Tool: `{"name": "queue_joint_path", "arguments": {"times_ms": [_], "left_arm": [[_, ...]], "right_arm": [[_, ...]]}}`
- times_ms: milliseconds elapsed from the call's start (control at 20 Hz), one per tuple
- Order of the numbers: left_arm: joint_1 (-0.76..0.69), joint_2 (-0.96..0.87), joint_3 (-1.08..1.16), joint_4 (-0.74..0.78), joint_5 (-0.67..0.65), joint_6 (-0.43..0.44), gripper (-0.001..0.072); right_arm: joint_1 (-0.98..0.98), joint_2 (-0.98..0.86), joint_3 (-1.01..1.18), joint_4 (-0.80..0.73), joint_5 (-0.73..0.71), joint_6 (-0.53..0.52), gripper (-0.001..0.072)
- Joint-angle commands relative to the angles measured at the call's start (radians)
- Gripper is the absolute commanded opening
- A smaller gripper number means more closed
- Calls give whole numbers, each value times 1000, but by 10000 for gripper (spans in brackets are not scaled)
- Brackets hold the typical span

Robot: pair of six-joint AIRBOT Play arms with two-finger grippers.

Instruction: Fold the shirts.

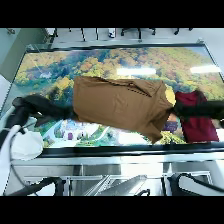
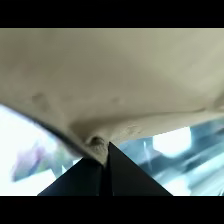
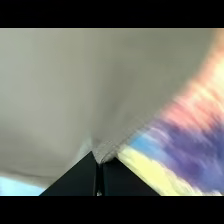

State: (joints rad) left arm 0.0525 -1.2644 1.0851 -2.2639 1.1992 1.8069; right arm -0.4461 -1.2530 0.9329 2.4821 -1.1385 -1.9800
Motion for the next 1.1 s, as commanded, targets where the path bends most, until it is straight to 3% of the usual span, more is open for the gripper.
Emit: {"name": "queue_joint_path", "arguments": {"times_ms": [0,150,400,600,800,1050], "left_arm": [[32,314,269,-31,-77,-46,11],[124,557,537,4,-206,-87,11],[299,697,861,95,-174,-89,12],[311,599,939,124,-8,-125,11],[206,431,758,96,108,-125,12],[-52,157,457,128,-47,-77,12]], "right_arm": [[-40,298,317,74,-54,5,25],[-85,480,702,59,1,4,25],[-96,580,1042,-48,31,4,25],[-96,528,1045,-51,-20,5,25],[-87,363,998,14,-187,5,25],[78,172,660,-71,-145,-18,25]]}}
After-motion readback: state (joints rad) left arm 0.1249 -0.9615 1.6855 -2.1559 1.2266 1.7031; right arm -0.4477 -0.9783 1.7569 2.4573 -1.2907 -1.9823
